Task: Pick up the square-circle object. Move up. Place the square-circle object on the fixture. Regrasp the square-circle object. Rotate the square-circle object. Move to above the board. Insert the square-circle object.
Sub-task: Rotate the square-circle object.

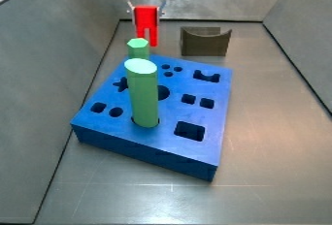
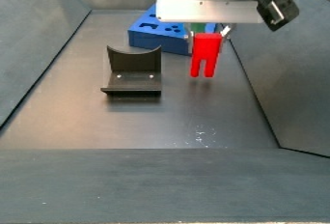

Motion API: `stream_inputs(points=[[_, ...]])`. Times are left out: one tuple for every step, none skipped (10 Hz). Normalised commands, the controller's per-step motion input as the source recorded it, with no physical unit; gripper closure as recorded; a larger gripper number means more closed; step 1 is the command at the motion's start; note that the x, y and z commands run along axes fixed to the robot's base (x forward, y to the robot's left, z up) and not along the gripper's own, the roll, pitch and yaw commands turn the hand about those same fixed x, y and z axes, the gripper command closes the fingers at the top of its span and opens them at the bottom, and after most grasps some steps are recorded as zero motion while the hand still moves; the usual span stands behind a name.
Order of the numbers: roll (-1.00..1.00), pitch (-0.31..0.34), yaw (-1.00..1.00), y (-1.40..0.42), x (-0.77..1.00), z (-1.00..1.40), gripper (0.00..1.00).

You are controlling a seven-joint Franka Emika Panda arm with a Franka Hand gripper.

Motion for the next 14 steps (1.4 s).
stream_inputs(points=[[0.14,-0.012,0.01,0.00,0.05,-0.39,1.00],[0.15,-0.010,0.01,0.00,0.00,0.00,0.00],[0.13,0.020,0.02,0.00,0.00,1.00,0.00],[0.13,0.024,0.02,0.00,0.00,1.00,0.00],[0.07,0.046,0.02,-0.02,-0.03,0.84,0.00],[0.03,0.047,0.02,-0.02,-0.03,0.74,0.00],[-0.03,0.046,0.01,-0.01,-0.03,0.54,0.00],[-0.09,0.041,0.01,-0.01,-0.03,0.35,0.00],[-0.12,0.044,-0.01,0.00,-0.03,0.22,0.00],[-0.01,0.003,1.00,0.00,0.00,0.00,0.00],[-0.01,0.003,1.00,0.00,0.00,-0.03,0.00],[-0.01,0.003,1.00,-0.01,0.01,-0.03,0.00],[-0.01,0.003,1.00,-0.01,0.01,-0.02,0.00],[-0.01,0.003,1.00,0.00,0.01,-0.02,0.00]])
